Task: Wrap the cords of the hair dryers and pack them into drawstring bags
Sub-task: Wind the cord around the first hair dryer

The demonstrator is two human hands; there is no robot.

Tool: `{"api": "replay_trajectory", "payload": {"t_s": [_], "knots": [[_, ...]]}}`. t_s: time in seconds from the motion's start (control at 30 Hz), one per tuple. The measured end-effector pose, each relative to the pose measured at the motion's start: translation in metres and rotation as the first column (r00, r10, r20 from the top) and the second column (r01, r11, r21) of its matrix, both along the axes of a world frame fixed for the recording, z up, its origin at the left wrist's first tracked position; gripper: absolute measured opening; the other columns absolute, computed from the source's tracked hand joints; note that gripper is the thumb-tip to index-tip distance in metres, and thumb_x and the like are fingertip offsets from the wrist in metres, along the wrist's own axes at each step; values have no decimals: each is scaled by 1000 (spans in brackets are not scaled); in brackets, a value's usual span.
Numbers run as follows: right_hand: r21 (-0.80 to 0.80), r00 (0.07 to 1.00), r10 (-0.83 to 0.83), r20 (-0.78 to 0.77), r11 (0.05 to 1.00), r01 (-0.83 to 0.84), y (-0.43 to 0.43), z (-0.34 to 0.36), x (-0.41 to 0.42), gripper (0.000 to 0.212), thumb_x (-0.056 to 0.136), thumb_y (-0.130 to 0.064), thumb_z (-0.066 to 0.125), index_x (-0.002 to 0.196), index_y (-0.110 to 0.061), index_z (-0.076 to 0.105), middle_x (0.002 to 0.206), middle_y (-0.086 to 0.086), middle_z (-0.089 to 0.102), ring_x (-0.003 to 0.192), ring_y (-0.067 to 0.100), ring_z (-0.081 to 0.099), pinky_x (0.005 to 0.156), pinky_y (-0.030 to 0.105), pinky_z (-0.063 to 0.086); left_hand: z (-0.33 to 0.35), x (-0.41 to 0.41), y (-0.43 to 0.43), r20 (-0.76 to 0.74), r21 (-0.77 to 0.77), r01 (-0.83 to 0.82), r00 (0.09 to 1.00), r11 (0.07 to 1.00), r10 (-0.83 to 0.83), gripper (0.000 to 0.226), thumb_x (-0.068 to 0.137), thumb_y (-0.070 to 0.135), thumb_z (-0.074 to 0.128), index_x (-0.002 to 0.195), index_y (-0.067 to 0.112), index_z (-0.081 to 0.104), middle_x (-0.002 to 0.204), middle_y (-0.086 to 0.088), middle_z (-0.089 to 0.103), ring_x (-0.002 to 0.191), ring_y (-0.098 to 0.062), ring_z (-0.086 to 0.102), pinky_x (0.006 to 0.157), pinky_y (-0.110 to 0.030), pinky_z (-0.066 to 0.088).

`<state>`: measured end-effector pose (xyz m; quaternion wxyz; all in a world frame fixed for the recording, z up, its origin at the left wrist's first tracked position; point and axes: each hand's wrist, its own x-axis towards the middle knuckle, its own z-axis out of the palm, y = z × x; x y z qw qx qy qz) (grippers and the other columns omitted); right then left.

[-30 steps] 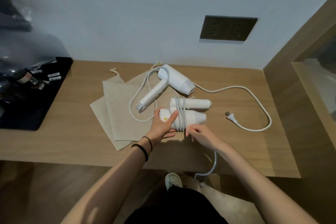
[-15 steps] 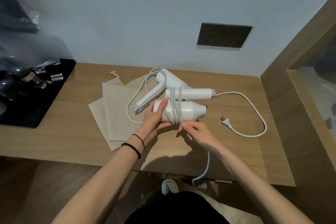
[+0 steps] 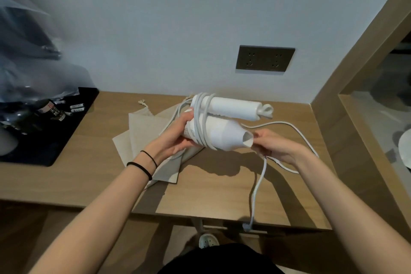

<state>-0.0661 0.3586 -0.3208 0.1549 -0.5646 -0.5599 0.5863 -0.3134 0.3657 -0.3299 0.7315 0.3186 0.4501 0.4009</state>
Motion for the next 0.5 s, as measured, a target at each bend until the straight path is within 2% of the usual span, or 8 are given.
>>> {"api": "replay_trajectory", "payload": {"t_s": [0.1,0.17,0.23,0.3,0.37,0.4,0.5], "knots": [[46,1000,12,-11,999,-12,-2,16,-2,24,85,-16,64,66,-15,49,51,-4,39,45,6,30,45,20,20,7,-7,-2,-92,65,163,983,985,-157,28,84,25,52,111,20,58,87,-1,67,73,-13,67,52,-28,56],[53,1000,25,19,998,-26,-1,26,-3,21,74,-16,66,55,-16,57,45,-6,45,44,7,35,44,18,24,9,-10,-3,-198,95,253,953,963,-231,29,84,24,53,112,21,57,94,-4,67,80,-14,67,59,-31,56],[19,998,32,60,999,-33,1,32,-4,34,74,-29,73,44,-19,60,50,-2,48,51,13,35,50,24,25,8,-14,0,-279,126,315,921,941,-272,37,80,28,58,117,27,57,107,-9,65,91,-22,65,71,-40,55],[0,995,37,94,999,-38,1,40,-7,33,70,-46,76,52,-20,67,58,5,43,55,16,30,52,28,21,11,-17,0,-329,147,362,896,920,-300,49,74,36,65,121,38,54,116,-9,62,97,-25,64,74,-43,55],[28,992,31,120,999,-34,2,50,-7,28,81,-40,70,61,-20,73,53,0,33,50,12,23,49,26,18,17,-18,-1,-422,157,405,852,901,-310,59,67,46,67,123,40,51,118,-8,58,97,-24,64,68,-38,56],[50,992,28,125,998,-35,2,54,-7,25,86,-36,67,68,-20,75,49,-3,30,48,11,21,47,24,16,20,-17,-1,-483,171,435,819,884,-310,55,69,47,68,120,39,51,115,-7,56,93,-21,63,65,-33,55],[133,983,40,177,989,-64,-1,65,-7,25,92,-32,59,80,-20,77,43,-11,30,45,10,19,44,22,15,23,-13,-4,-600,220,487,751,846,-276,24,89,29,62,112,33,56,111,-2,53,81,-11,60,57,-21,52]]}}
